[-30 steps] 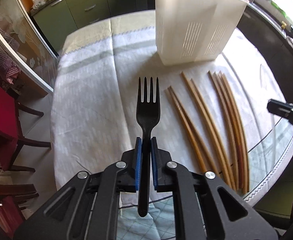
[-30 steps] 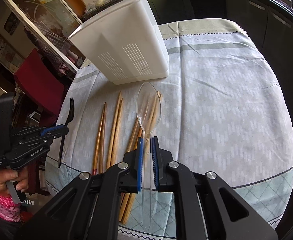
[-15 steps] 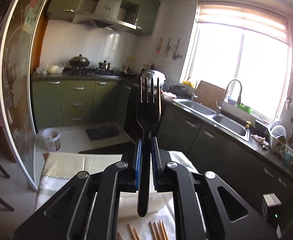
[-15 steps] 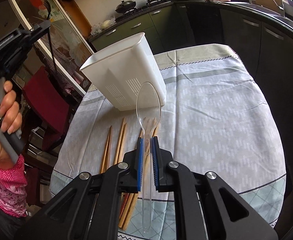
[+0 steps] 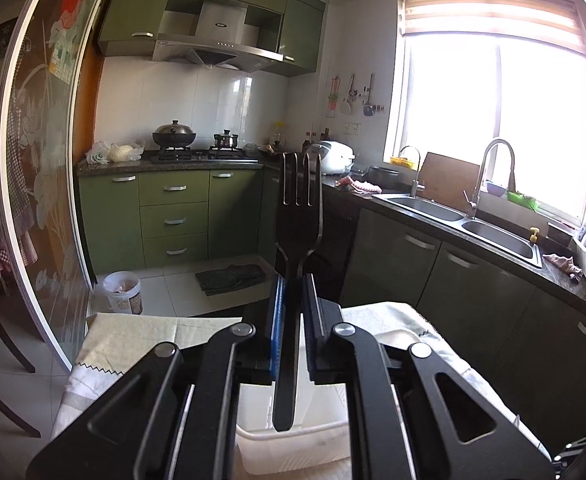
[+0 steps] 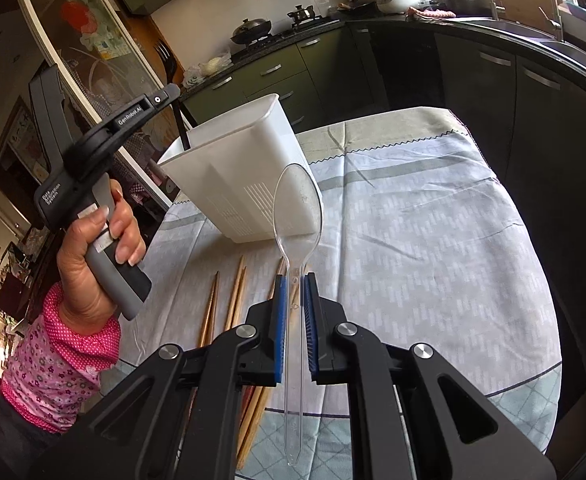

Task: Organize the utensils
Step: 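Carry the fork over the white holder and open the left gripper while the right gripper carries the spoon over, then open the right gripper to drop the spoon into the holder while the left gripper withdraws, then lower the left gripper onto one wooden chopstick and close it while the right gripper moves to the chopsticks, then close the right gripper on another chopstick while the left gripper holds its chopstick, then lift both chopsticks upright and carry them toward the white holder with both grippers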

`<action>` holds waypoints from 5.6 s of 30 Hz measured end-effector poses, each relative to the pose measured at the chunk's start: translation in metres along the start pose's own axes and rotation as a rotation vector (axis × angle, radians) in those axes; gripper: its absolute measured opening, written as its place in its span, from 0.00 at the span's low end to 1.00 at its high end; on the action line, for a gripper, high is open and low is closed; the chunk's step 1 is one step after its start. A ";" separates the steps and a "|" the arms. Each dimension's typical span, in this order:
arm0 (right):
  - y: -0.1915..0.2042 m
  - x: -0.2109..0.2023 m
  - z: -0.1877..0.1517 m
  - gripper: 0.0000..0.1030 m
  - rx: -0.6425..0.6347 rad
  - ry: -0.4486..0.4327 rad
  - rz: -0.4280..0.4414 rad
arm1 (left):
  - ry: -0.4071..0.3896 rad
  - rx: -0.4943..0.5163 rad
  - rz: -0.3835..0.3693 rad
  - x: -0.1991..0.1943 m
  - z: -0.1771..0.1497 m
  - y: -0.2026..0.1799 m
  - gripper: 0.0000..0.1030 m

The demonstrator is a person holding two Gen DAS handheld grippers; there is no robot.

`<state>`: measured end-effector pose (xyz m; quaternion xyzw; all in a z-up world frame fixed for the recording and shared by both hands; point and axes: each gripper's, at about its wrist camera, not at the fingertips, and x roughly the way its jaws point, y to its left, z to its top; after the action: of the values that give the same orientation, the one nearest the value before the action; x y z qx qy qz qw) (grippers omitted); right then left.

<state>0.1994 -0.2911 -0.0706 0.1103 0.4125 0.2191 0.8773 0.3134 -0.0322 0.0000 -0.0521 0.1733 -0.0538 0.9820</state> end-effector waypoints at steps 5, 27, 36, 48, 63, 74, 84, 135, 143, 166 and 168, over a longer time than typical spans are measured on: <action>0.019 0.002 0.017 0.09 -0.035 -0.028 0.003 | 0.036 -0.006 -0.007 -0.003 -0.013 0.006 0.13; 0.092 0.046 0.183 0.10 -0.131 -0.510 -0.138 | -0.315 0.031 0.228 -0.097 -0.091 0.046 0.48; 0.077 0.086 0.158 0.10 -0.122 -0.501 -0.136 | -0.246 -0.164 0.222 -0.092 -0.086 0.090 0.56; 0.068 0.075 0.099 0.11 -0.163 -0.480 -0.144 | -0.172 -0.135 0.218 -0.080 -0.083 0.086 0.59; -0.006 0.014 -0.014 0.26 -0.004 -0.276 -0.115 | 0.692 -0.194 0.116 -0.013 -0.139 0.074 0.53; -0.030 0.012 -0.037 0.26 0.043 -0.199 -0.067 | 0.818 -0.132 0.140 -0.026 -0.158 0.051 0.34; -0.027 0.008 -0.032 0.26 0.046 -0.186 -0.052 | 0.859 -0.112 0.118 -0.030 -0.155 0.035 0.34; 0.030 0.148 -0.015 0.15 -0.115 0.375 -0.238 | 0.871 0.070 0.128 -0.032 -0.155 0.063 0.08; 0.047 0.161 -0.018 0.15 -0.173 0.405 -0.226 | 0.902 0.076 0.139 -0.027 -0.154 0.060 0.08; 0.028 0.107 0.010 0.07 -0.049 0.252 -0.118 | 0.879 0.018 0.117 -0.029 -0.138 0.066 0.06; 0.030 0.090 0.015 0.07 -0.047 0.194 -0.102 | 0.835 0.013 0.116 -0.037 -0.125 0.069 0.06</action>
<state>0.2531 -0.2224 -0.1104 0.0468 0.4951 0.1937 0.8457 0.2413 0.0298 -0.1130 -0.0099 0.5586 -0.0162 0.8292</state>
